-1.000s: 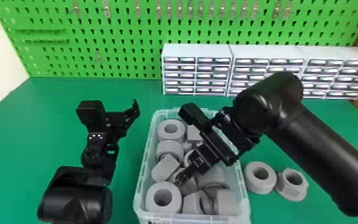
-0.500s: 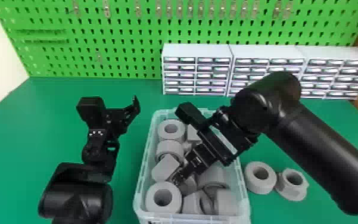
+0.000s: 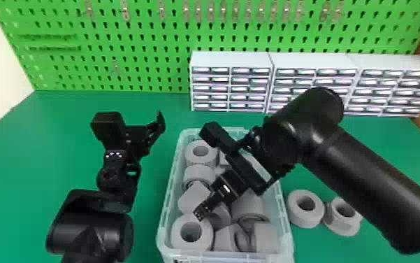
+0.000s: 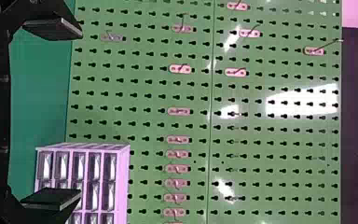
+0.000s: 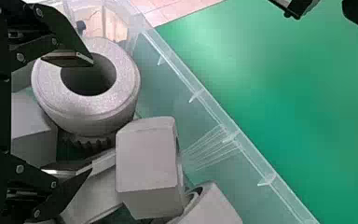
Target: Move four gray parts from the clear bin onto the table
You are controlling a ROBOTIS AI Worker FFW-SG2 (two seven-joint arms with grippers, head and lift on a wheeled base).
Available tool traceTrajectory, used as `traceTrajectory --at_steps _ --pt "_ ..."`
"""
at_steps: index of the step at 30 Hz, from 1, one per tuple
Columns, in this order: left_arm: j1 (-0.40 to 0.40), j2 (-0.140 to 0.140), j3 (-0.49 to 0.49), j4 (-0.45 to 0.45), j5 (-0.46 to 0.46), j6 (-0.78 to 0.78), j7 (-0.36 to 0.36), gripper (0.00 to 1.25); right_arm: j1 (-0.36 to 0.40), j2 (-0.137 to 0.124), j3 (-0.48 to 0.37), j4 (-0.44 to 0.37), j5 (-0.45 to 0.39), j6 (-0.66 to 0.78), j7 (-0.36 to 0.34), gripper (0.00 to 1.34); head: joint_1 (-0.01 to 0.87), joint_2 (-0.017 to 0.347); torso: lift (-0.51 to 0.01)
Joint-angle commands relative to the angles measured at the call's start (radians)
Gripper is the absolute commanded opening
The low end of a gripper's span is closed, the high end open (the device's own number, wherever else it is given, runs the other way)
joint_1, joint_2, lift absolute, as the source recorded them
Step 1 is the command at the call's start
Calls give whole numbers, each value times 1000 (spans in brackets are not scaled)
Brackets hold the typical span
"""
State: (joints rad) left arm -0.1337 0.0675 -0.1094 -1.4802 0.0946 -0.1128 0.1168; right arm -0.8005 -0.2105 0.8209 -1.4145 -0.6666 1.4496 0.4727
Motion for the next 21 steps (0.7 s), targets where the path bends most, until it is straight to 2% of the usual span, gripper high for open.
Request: traceTrajectory --at_steps 1,21 --pt "-3 0 0 0 0 -1 0 1152 -2 3 11 9 30 -8 9 854 693 72 -52" --pt "-4 0 0 0 0 -1 1 1152 -17 8 52 17 48 -8 50 854 693 72 -52"
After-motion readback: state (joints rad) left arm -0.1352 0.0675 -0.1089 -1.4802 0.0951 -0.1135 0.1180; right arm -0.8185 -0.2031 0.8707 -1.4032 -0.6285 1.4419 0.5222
